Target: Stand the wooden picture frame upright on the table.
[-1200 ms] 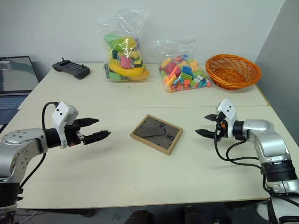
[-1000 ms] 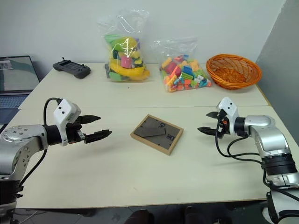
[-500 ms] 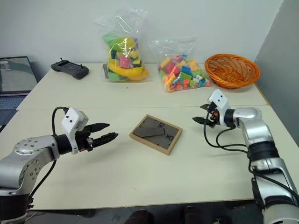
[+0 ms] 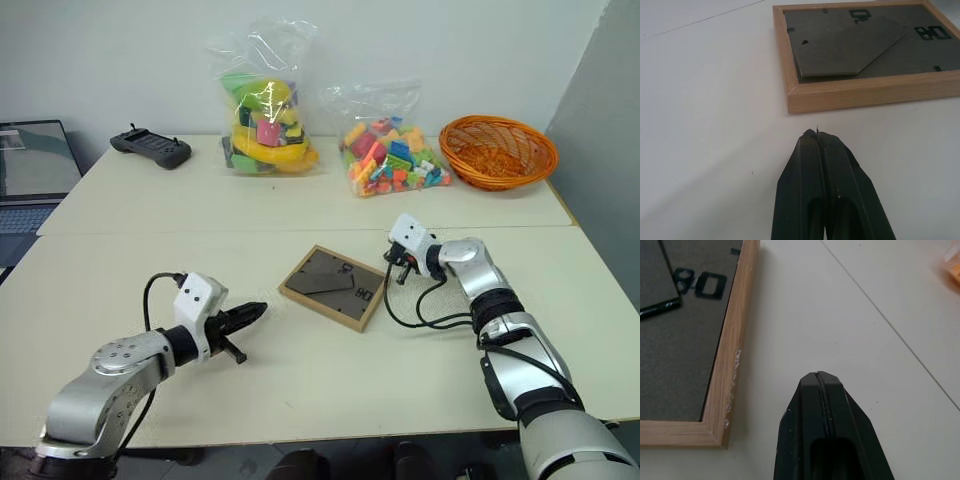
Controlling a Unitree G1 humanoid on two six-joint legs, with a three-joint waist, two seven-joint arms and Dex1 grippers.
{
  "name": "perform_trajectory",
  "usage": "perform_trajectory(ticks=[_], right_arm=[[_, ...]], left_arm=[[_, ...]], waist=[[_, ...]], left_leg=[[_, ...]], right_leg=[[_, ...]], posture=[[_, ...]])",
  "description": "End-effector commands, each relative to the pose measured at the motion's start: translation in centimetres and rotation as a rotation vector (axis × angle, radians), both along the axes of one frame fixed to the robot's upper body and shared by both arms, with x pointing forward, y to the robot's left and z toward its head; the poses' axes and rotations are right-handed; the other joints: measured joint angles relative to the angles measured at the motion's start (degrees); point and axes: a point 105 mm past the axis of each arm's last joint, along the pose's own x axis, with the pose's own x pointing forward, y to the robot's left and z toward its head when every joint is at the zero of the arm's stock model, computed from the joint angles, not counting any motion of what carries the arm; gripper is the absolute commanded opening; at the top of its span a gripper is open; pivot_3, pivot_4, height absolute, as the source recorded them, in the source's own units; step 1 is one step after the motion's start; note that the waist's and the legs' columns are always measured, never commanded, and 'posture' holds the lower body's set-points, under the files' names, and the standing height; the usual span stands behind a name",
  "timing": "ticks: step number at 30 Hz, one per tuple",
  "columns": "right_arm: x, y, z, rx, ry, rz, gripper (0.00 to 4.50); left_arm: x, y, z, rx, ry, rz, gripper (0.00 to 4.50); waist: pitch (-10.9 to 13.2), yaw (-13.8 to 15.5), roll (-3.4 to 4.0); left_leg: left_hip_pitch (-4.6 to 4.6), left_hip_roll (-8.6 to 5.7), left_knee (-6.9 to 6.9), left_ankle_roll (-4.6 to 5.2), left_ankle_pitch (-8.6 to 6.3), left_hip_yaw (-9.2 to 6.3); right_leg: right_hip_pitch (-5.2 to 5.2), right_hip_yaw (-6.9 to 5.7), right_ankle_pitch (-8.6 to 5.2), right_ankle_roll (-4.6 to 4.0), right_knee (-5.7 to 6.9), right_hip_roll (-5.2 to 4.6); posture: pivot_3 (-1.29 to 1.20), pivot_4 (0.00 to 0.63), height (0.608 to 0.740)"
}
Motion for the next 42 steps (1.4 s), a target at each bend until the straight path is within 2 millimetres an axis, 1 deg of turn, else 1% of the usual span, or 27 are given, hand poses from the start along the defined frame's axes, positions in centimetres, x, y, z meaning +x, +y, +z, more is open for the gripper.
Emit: perform_trajectory(ticks=[1, 5, 8, 12, 16, 18, 21, 23, 25, 27, 28, 30, 32, 33, 35, 36, 37, 38, 42], right_arm=[[-0.8, 1.8, 0.4, 0.011, -0.01, 0.09, 0.04], [-2.3, 3.2, -0.6, -0.006, 0.016, 0.182, 0.04], [-3.4, 4.0, -1.0, -0.005, 0.042, 0.229, 0.04], [-4.9, 5.0, -0.9, -0.003, 0.067, 0.294, 0.04], [-5.8, 5.5, -1.1, -0.013, 0.078, 0.315, 0.04], [-5.6, 5.2, -1.1, -0.025, 0.071, 0.297, 0.04], [-4.6, 4.2, -0.6, -0.04, 0.041, 0.238, 0.04], [-3.6, 3.0, 0.1, -0.048, 0.001, 0.175, 0.04], [-3.0, 2.2, 0.8, -0.041, -0.019, 0.13, 0.04], [-2.6, 1.7, 1.2, -0.036, -0.032, 0.101, 0.0], [-2.4, 1.5, 1.3, -0.031, -0.036, 0.093, 0.0], [-2.5, 1.6, 1.3, -0.01, -0.028, 0.093, 0.0], [-2.6, 1.9, 1.3, 0.006, -0.022, 0.096, 0.0], [-2.7, 2.1, 1.1, 0.017, -0.008, 0.096, 0.0], [-2.9, 2.5, 0.8, 0.026, 0.01, 0.104, 0.0], [-3.0, 2.6, 0.7, 0.028, 0.013, 0.107, 0.0], [-3.1, 3.0, 0.6, 0.032, 0.016, 0.111, 0.0], [-3.2, 3.2, 0.6, 0.035, 0.018, 0.114, 0.0], [-3.5, 4.3, 0.6, 0.056, 0.029, 0.125, 0.0]], left_arm=[[1.0, -1.3, -1.2, 0.034, -0.019, 0.023, 0.0], [2.3, -2.1, -2.1, 0.066, -0.02, 0.022, 0.0], [3.8, -2.2, -1.8, 0.066, -0.041, 0.033, 0.0], [5.9, -2.3, -0.9, 0.091, -0.068, 0.024, 0.0], [6.6, -2.2, -0.9, 0.129, -0.051, -0.013, 0.0], [6.4, -1.5, -1.2, 0.172, -0.029, -0.028, 0.0], [5.8, 0.4, -1.2, 0.219, 0.004, -0.04, 0.0], [5.4, 2.6, -0.2, 0.239, 0.014, -0.043, 0.0], [5.3, 3.9, 1.0, 0.208, 0.027, -0.053, 0.0], [5.1, 4.6, 2.3, 0.115, 0.063, -0.078, 0.38], [5.0, 4.8, 2.9, 0.053, 0.096, -0.095, 0.44], [4.2, 4.2, 4.1, -0.141, 0.208, -0.162, 0.92], [3.5, 3.6, 4.7, -0.293, 0.315, -0.212, 1.27], [3.2, 3.5, 4.7, -0.372, 0.382, -0.216, 1.5], [2.6, 3.3, 4.6, -0.5, 0.497, -0.228, 1.95], [2.3, 3.2, 4.4, -0.538, 0.542, -0.234, 2.21], [1.8, 3.0, 3.7, -0.574, 0.606, -0.244, 2.35], [1.5, 2.8, 3.3, -0.596, 0.649, -0.249, 2.68], [0.6, 2.3, 1.0, -0.61, 0.759, -0.257, 3.4]], waist=[[-0.01, -0.15, -0.02], [-0.03, -0.13, -0.01], [-0.04, -0.06, -0.01], [-0.04, 0.14, -0.01], [-0.04, 0.2, -0.01], [-0.04, 0.17, -0.01], [-0.04, 0.05, 0.0], [-0.04, -0.19, -0.01], [-0.04, -0.47, 0.0], [-0.03, -0.71, 0.0], [-0.03, -0.71, -0.01], [-0.03, -0.67, -0.02], [-0.03, -0.67, -0.02], [-0.03, -0.71, -0.01], [-0.03, -0.97, -0.01], [-0.03, -1.08, -0.01], [-0.03, -1.15, -0.01], [-0.03, -1.21, -0.01], [-0.03, -1.21, -0.01]], left_leg=[[0.0, 0.01, 0.0, 0.0, 0.0, 0.0], [-0.02, 0.03, 0.0, 0.0, 0.0, 0.0], [0.03, 0.02, 0.0, 0.01, -0.01, -0.01], [0.05, 0.01, 0.0, 0.01, 0.0, -0.08], [0.04, 0.01, 0.01, -0.01, 0.01, -0.05], [0.04, 0.0, 0.01, -0.1, 0.06, -0.04], [0.05, 0.0, 0.0, -0.1, 0.06, -0.05], [0.05, 0.0, 0.0, -0.09, 0.05, -0.05], [0.05, 0.0, -0.02, -0.09, 0.05, -0.06], [0.02, 0.01, -0.03, -0.08, 0.05, -0.07], [0.02, 0.0, -0.03, -0.08, 0.04, -0.07], [-0.05, 0.0, 0.0, -0.04, 0.02, -0.12], [-0.08, -0.02, 0.02, -0.03, 0.02, -0.13], [-0.09, -0.03, 0.03, -0.03, 0.02, -0.13], [-0.07, -0.03, 0.04, -0.04, 0.02, -0.12], [-0.06, -0.03, 0.03, -0.04, 0.03, -0.12], [-0.05, -0.02, 0.03, -0.05, 0.03, -0.12], [-0.05, -0.01, 0.03, -0.07, 0.04, -0.14], [-0.05, 0.0, 0.02, -0.2, 0.12, -0.19]], right_leg=[[0.0, 0.0, 0.0, 0.0, 0.01, 0.0], [-0.02, 0.0, 0.0, 0.0, 0.0, 0.01], [0.01, -0.02, 0.0, 0.0, 0.05, 0.01], [0.03, -0.07, 0.0, 0.0, 0.07, 0.02], [0.02, -0.03, 0.0, 0.0, 0.04, 0.03], [0.01, -0.02, 0.0, 0.0, 0.01, 0.03], [0.0, -0.01, 0.0, 0.0, 0.02, 0.03], [-0.01, -0.01, 0.0, 0.0, 0.03, 0.03], [-0.03, -0.01, 0.0, 0.0, 0.02, 0.03], [-0.06, -0.04, 0.0, 0.0, 0.02, 0.04], [-0.06, -0.03, 0.0, 0.0, 0.03, 0.04], [-0.07, -0.09, -0.01, 0.0, 0.01, 0.04], [-0.06, -0.1, -0.01, 0.0, 0.01, 0.04], [-0.06, -0.11, -0.01, 0.01, 0.0, 0.04], [-0.06, -0.08, -0.01, 0.01, 0.01, 0.05], [-0.06, -0.07, -0.01, 0.01, 0.01, 0.06], [-0.06, -0.06, -0.01, 0.01, 0.02, 0.08], [-0.07, -0.05, -0.01, 0.01, 0.02, 0.1], [-0.1, -0.02, -0.01, 0.01, 0.04, 0.13]], posture=[[0.0, 0.15, 0.74], [0.0, 0.15, 0.74], [0.0, 0.15, 0.74], [0.0, 0.15, 0.74], [0.0, 0.15, 0.74], [0.0, 0.15, 0.74], [0.0, 0.15, 0.74], [0.0, 0.15, 0.74], [0.0, 0.15, 0.74], [0.0, 0.15, 0.74], [0.0, 0.15, 0.74], [0.0, 0.15, 0.74], [0.0, 0.15, 0.74], [0.0, 0.15, 0.74], [0.0, 0.15, 0.74], [0.0, 0.15, 0.74], [0.0, 0.15, 0.74], [0.0, 0.15, 0.74], [0.0, 0.15, 0.74]])
